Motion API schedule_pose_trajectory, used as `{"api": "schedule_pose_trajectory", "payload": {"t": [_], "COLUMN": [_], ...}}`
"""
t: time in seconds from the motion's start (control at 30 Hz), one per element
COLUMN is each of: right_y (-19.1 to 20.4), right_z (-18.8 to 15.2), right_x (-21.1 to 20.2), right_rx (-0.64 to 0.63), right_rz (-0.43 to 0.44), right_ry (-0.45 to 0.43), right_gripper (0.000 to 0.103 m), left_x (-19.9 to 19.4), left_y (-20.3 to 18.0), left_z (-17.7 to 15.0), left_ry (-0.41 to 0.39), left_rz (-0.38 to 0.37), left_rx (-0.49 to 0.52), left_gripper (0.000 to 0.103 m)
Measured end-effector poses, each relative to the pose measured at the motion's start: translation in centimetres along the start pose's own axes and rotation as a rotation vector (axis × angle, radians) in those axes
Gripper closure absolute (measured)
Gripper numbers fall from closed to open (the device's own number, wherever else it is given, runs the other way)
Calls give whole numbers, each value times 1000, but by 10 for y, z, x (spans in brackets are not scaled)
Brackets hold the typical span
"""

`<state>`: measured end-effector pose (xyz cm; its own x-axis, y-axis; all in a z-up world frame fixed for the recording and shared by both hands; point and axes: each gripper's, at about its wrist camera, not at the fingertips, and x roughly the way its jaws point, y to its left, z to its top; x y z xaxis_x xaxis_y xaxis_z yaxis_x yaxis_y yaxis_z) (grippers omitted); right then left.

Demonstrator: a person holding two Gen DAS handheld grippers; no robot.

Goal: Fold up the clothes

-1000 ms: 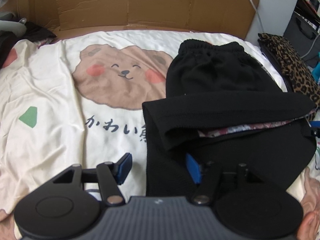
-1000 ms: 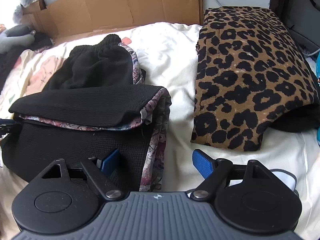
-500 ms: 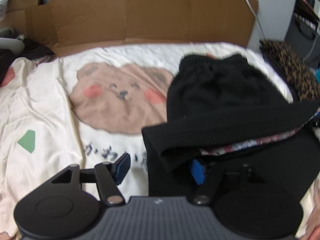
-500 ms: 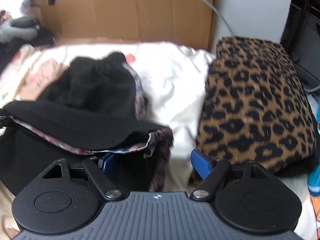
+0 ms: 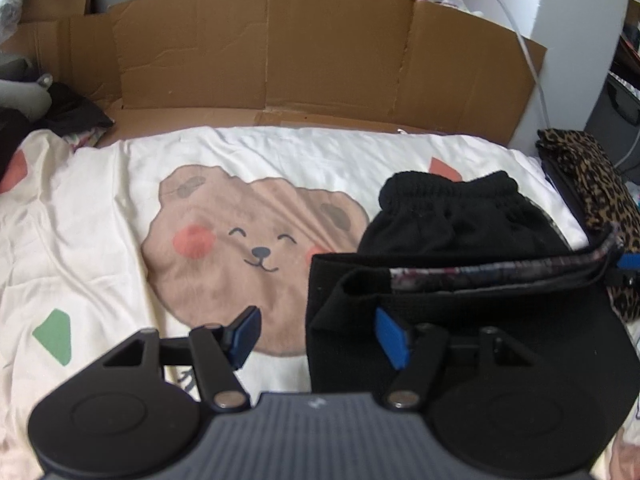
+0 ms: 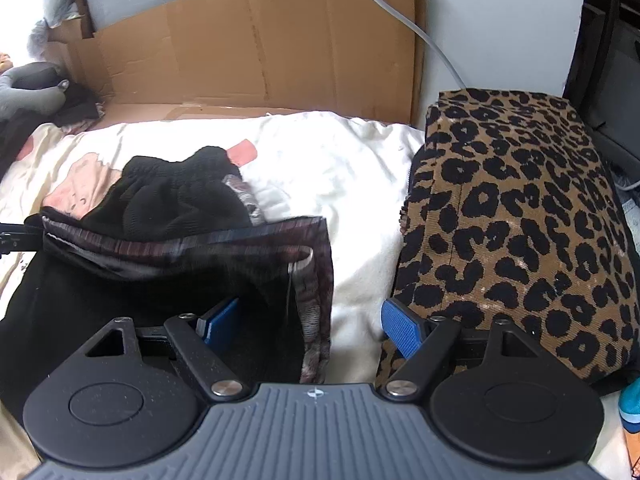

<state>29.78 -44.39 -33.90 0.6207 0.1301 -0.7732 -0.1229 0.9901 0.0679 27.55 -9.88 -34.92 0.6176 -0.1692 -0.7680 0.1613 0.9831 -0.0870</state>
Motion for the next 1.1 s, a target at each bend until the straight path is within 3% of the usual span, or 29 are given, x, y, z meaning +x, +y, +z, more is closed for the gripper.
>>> {"api": "schedule_pose_trajectory", "payload": {"t": [0.3, 0.5, 0.57, 0.63, 0.7, 0.83, 1.1], "right_y": [-11, -16, -19, -21, -20, -19, -9], "right_z": [1, 6, 5, 4, 3, 7, 17], "right_x": [7, 25, 32, 34, 32, 19, 6], "right_rx": [37, 109, 155, 189, 185, 156, 92], "right_rz": [39, 92, 117, 143, 154, 148, 71], "right_ry": [2, 38, 50, 46, 31, -20, -53], "right_gripper": [46, 56, 65, 86, 97, 99, 99], "left_x": [13, 17, 19, 20, 21, 22, 19], "left_y": [8, 5, 4, 4, 3, 0, 1], "left_z": [6, 5, 7, 9, 11, 11, 10], "left_ry": [29, 48, 52, 53, 52, 41, 28], "left_rz": [0, -26, -29, -35, -46, -28, -9], "left_rx": [-51, -52, -47, -51, -60, -52, -59], "left_gripper": [40, 55, 58, 63, 71, 96, 98]}}
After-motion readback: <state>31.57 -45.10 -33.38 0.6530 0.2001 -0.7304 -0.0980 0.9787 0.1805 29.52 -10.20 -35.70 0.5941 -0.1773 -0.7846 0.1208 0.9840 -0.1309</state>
